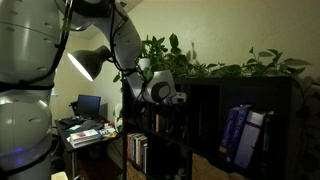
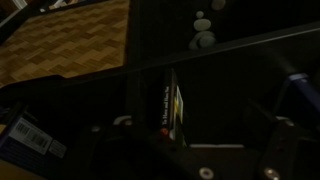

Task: Move the black book to the first shelf from the right

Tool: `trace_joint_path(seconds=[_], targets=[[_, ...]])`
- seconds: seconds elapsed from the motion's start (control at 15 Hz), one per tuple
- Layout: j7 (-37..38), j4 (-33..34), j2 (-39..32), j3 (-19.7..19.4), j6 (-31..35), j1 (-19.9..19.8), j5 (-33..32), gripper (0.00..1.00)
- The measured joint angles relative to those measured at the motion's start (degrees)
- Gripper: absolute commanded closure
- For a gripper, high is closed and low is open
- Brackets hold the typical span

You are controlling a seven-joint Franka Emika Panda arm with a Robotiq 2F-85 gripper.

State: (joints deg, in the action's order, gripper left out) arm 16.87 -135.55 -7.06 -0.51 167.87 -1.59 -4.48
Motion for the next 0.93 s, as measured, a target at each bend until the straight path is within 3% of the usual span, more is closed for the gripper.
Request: trace_joint_path(seconds=[0.47,0.93], targets=[[1.23,2.46,-2.2,0.0,0.56,0.06,0.02,0.0],[3.7,3.6,-5.96,-0.8,5.74,0.48,-0.91,0.0]])
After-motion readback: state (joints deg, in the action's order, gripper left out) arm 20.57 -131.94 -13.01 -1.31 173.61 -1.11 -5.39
